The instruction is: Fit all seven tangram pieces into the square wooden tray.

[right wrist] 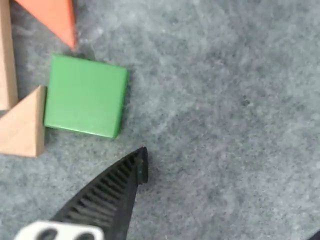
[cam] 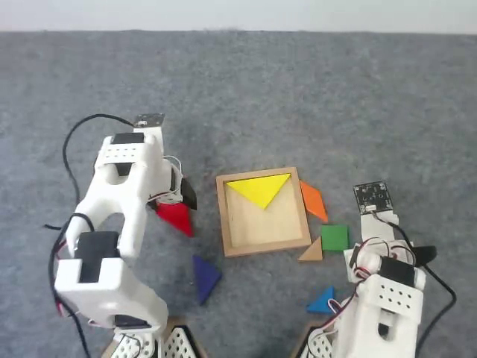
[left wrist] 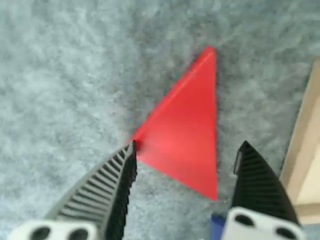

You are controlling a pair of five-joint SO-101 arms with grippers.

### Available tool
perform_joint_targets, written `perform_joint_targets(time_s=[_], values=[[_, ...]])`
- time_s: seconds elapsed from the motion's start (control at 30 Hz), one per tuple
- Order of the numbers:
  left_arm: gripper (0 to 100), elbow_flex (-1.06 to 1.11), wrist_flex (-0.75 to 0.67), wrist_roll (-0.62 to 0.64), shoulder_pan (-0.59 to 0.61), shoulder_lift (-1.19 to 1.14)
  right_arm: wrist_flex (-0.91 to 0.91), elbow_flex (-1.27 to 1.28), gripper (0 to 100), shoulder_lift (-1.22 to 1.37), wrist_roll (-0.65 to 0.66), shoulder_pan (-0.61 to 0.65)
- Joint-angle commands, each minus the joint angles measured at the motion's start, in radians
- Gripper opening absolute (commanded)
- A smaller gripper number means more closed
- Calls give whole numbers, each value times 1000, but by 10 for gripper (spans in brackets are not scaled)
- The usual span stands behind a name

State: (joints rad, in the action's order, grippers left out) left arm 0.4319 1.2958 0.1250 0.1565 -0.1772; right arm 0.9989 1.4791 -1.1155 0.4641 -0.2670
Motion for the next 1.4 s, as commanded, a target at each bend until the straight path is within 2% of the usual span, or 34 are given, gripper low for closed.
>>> perform_joint_targets(time_s=[0.0,0.13,0.47,0.73,1.37], values=[[302,-41,-23,12,5,5,-19,-8,533,-13,11,-10],[302,-21,-69,6,9,5,-19,-8,533,-13,11,-10],[302,24,-74,-12,12,5,-19,-8,533,-13,11,-10],[302,61,-97,-63,87,5,-19,-8,533,-13,11,-10],[298,97,-132,-71,-5,3,-18,-6,533,-12,11,-10]])
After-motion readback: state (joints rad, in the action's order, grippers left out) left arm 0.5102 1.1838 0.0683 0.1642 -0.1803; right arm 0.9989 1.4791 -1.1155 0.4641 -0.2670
